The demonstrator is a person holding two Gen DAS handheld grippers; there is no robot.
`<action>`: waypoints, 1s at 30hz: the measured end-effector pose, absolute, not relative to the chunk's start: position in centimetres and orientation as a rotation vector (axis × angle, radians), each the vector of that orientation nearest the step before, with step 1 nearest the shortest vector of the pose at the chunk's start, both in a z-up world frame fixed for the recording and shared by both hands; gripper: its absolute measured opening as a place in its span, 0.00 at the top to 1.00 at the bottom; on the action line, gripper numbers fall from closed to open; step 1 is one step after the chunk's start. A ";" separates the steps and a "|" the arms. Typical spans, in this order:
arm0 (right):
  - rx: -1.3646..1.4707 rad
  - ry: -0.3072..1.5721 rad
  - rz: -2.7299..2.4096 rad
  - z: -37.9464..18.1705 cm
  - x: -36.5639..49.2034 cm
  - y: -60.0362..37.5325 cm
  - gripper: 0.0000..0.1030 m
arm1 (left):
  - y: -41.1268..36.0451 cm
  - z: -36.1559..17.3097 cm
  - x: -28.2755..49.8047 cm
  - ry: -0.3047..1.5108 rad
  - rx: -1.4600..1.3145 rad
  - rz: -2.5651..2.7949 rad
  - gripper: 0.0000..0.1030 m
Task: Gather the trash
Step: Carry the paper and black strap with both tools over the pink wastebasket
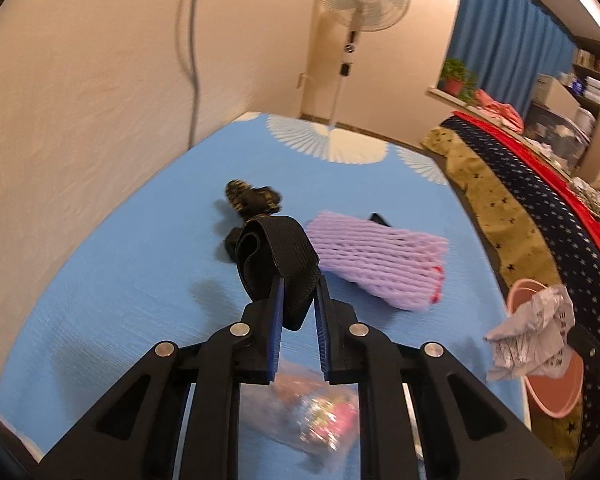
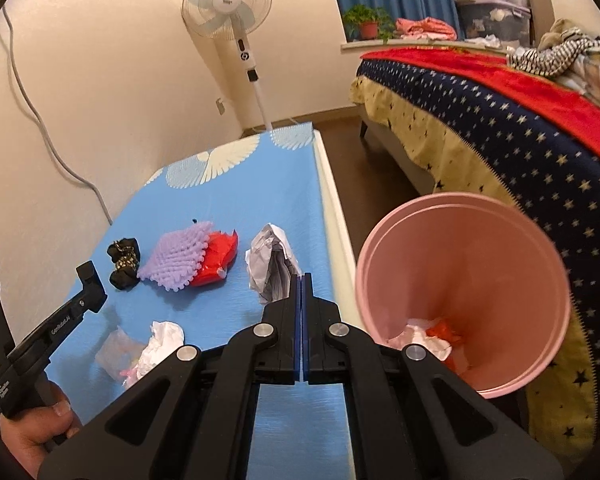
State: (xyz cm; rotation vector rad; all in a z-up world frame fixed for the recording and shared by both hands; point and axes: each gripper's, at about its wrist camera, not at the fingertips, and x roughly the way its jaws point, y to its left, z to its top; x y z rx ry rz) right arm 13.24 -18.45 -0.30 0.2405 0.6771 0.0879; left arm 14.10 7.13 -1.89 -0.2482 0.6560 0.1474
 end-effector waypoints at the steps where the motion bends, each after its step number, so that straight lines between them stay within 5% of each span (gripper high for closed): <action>1: 0.241 0.670 0.084 0.0 12.9 -18.6 1.00 | 6.9 -1.7 13.8 0.651 -0.246 0.136 0.85; 30: 0.196 0.534 -0.021 4.1 6.7 -23.4 1.00 | -0.5 1.4 9.4 0.562 -0.132 -0.060 0.85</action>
